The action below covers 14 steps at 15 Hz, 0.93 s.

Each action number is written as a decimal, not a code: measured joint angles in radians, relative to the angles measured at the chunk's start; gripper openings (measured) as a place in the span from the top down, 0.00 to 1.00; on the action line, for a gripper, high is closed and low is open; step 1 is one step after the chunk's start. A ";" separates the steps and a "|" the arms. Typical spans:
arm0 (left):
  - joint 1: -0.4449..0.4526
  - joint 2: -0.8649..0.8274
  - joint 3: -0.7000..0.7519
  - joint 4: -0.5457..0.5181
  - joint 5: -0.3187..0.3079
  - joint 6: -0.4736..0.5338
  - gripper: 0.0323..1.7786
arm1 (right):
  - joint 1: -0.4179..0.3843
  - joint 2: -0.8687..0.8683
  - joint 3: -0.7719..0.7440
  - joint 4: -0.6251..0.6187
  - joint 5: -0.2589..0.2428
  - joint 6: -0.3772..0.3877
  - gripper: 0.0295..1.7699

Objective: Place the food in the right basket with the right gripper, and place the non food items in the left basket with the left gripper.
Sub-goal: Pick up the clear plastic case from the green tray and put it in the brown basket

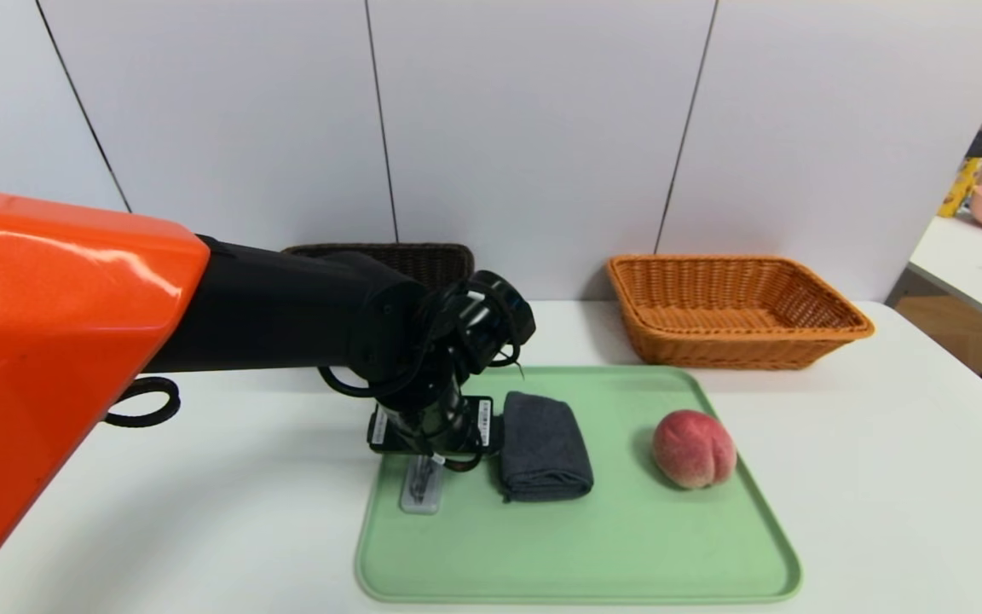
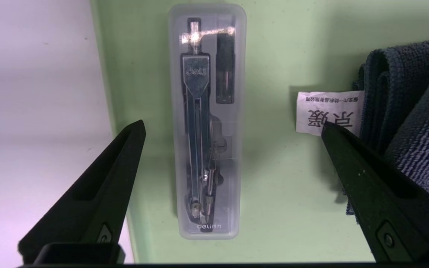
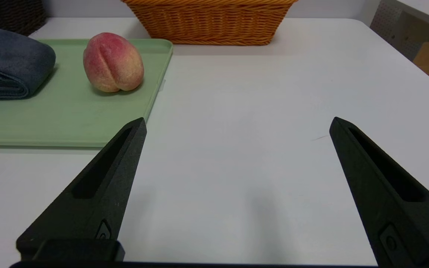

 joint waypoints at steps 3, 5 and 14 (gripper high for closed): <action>0.000 0.002 -0.002 0.001 0.000 0.000 0.05 | 0.000 0.000 0.000 0.001 0.000 0.000 0.04; 0.000 0.002 -0.003 0.001 -0.001 -0.001 0.05 | 0.000 0.000 0.000 0.000 -0.001 0.000 0.04; 0.005 0.007 -0.001 0.006 -0.001 -0.002 0.59 | 0.000 0.000 0.000 0.000 0.000 0.000 0.04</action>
